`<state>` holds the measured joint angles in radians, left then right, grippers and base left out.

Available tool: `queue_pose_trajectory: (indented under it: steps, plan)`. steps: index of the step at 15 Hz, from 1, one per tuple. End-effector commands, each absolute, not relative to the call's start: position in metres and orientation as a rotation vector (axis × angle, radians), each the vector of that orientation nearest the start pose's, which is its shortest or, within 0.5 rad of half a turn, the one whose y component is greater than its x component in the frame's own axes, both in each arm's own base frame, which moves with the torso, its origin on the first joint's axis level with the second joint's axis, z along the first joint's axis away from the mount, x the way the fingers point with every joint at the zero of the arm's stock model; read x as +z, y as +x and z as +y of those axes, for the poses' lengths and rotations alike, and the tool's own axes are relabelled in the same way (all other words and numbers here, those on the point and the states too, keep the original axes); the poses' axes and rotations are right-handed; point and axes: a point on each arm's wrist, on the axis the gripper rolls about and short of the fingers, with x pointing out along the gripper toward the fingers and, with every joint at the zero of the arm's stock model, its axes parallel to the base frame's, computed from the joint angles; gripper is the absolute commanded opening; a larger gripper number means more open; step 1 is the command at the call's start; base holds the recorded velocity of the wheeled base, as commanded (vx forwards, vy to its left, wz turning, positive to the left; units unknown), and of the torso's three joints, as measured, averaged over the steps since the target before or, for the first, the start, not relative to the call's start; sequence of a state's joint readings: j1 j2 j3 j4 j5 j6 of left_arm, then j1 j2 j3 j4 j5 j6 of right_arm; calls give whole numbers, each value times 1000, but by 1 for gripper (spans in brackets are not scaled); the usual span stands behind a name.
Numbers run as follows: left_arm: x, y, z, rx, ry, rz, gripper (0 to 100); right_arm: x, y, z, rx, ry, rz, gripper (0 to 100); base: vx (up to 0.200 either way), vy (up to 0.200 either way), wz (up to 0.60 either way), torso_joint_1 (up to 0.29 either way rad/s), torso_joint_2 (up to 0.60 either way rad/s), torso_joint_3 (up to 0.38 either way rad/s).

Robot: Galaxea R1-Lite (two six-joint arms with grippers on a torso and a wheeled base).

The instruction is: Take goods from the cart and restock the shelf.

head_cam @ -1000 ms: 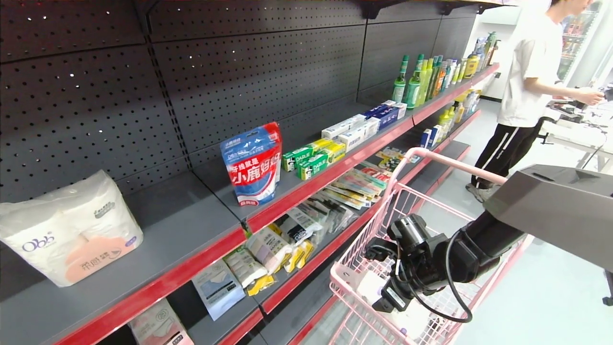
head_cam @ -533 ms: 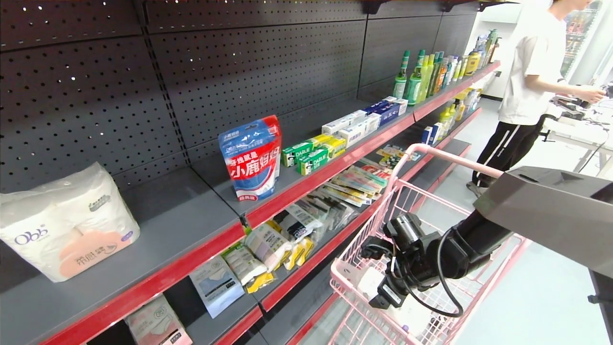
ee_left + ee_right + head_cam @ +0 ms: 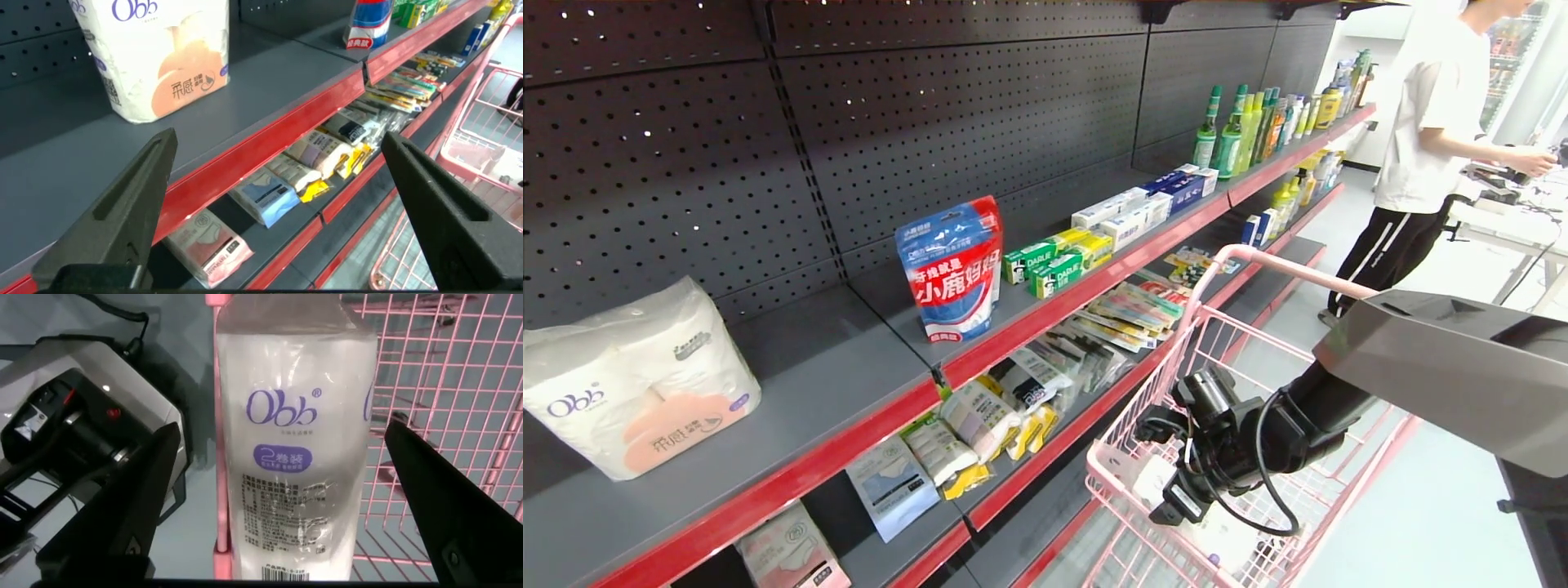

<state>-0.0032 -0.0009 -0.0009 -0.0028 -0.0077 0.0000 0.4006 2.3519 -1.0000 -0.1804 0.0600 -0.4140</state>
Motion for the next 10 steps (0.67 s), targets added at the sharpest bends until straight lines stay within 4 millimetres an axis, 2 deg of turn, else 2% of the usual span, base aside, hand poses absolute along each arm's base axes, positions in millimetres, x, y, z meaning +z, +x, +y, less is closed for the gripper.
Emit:
queue_pose_trajectory:
  steps: [1,5,10]
  plan:
    - [76,-23,0,-11,0,-3,100,-40,336,138,635,-554,1081,100,0,0,0,0,0,0]
    - [76,-23,0,-12,0,-3,100,-43,339,129,620,-550,1091,100,0,0,0,0,0,0]
    - [76,-23,0,-11,0,-5,100,-52,342,129,624,-557,1100,100,0,0,0,0,0,0]
